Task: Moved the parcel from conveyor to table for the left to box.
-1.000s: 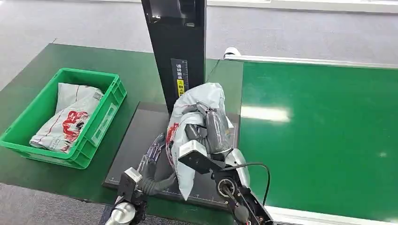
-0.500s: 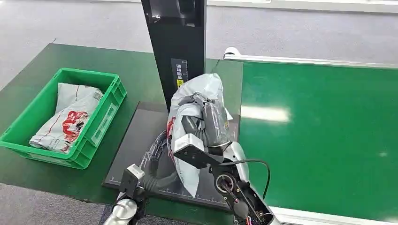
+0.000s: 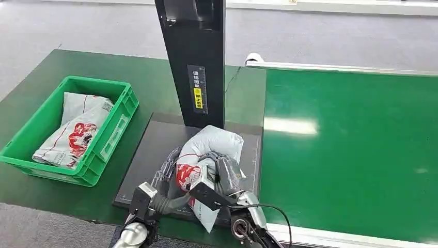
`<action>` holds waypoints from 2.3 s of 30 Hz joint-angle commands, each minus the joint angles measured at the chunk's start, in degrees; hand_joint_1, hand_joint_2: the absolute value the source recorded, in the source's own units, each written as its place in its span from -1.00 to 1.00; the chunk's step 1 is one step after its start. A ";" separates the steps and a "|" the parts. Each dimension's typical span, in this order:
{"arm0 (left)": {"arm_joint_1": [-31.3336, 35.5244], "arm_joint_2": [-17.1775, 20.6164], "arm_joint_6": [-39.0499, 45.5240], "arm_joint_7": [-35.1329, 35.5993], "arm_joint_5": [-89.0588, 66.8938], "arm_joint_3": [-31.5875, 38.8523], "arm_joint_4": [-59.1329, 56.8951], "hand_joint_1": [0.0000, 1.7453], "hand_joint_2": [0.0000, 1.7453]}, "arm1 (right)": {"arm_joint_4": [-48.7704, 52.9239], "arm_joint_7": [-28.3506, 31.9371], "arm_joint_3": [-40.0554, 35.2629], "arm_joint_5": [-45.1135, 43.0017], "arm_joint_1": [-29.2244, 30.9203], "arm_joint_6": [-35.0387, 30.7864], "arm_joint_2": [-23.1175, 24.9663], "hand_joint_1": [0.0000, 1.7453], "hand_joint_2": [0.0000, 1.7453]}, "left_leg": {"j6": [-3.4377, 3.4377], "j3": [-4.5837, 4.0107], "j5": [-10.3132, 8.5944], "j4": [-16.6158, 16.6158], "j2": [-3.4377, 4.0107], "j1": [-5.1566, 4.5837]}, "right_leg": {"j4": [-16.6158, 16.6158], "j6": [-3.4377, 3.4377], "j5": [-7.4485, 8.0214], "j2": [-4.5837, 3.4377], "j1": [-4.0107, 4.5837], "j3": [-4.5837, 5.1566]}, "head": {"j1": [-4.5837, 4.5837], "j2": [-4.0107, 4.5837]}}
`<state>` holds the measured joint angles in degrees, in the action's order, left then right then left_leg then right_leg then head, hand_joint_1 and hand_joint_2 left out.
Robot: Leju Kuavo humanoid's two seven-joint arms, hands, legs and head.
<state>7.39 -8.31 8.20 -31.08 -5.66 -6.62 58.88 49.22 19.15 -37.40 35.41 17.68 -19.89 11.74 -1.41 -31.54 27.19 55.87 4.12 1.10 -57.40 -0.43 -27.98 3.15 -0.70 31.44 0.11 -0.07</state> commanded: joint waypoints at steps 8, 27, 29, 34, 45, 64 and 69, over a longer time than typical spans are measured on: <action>0.61 0.21 0.85 -0.18 -0.12 2.17 -2.06 -1.00 1.00 | -5.76 -0.16 0.52 0.37 -4.35 0.45 -0.26 -1.00 1.00 | 0.03 0.36 -0.09 -0.13 -0.37 0.09 | 0.16 0.05 0.11 -0.21 0.05 -0.39 | 0.00 0.00; -0.51 0.49 0.39 -1.23 -0.22 3.31 -0.92 -1.00 1.00 | 21.15 -0.95 5.98 2.48 -8.49 -0.02 -7.75 -1.00 1.00 | 0.08 -0.06 -0.03 0.00 -0.41 0.03 | 0.06 0.02 0.05 -0.23 0.00 -0.06 | 0.00 0.00; -0.54 0.52 0.34 -1.24 -0.26 3.38 -0.81 -1.00 1.00 | 22.21 -0.94 6.53 2.07 -8.67 0.11 -8.22 -1.00 -1.00 | 0.03 -0.02 0.01 0.02 -0.26 0.00 | 0.01 0.01 0.00 -0.12 -0.03 -0.09 | 0.00 0.00; -1.39 1.00 0.15 -1.30 -0.62 3.89 1.04 -1.00 1.00 | 29.38 -0.30 10.85 -1.92 -11.17 1.18 -10.83 -1.00 -1.00 | 0.11 -0.18 -0.06 0.01 -0.57 0.03 | 0.06 0.04 0.05 -0.18 0.00 0.03 | 0.00 0.00; -5.95 1.12 0.60 -0.39 -1.33 6.68 7.61 -1.00 1.00 | 35.35 0.18 18.21 -4.06 -15.60 0.11 -15.41 -1.00 -1.00 | 0.07 -0.18 0.02 0.01 -0.40 0.01 | 0.06 0.02 0.01 -0.17 -0.02 0.06 | 0.00 0.00; -9.96 1.22 1.39 1.50 -3.48 10.52 14.86 -1.00 1.00 | 38.11 -1.55 30.93 -2.43 -25.65 -1.19 -12.08 -1.00 -1.00 | 0.04 -0.25 0.04 0.01 -0.34 0.03 | 0.04 0.02 -0.02 -0.09 0.00 0.11 | 0.00 0.00; -10.27 1.05 1.01 1.94 -4.81 12.33 16.50 -1.00 1.00 | 38.10 -1.42 31.01 -2.10 -25.23 -0.60 -11.05 -1.00 -1.00 | 0.04 -0.28 0.04 0.02 -0.30 0.03 | 0.02 0.03 0.01 -0.19 0.00 0.17 | 0.00 0.00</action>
<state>-2.23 -6.95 9.51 -29.97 -9.31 2.03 73.11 87.32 17.73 -8.92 32.98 -7.00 -21.24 -1.35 -1.43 -31.78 27.24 55.89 4.04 1.11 -57.40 -0.45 -27.99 3.16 -0.71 31.58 0.11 -0.07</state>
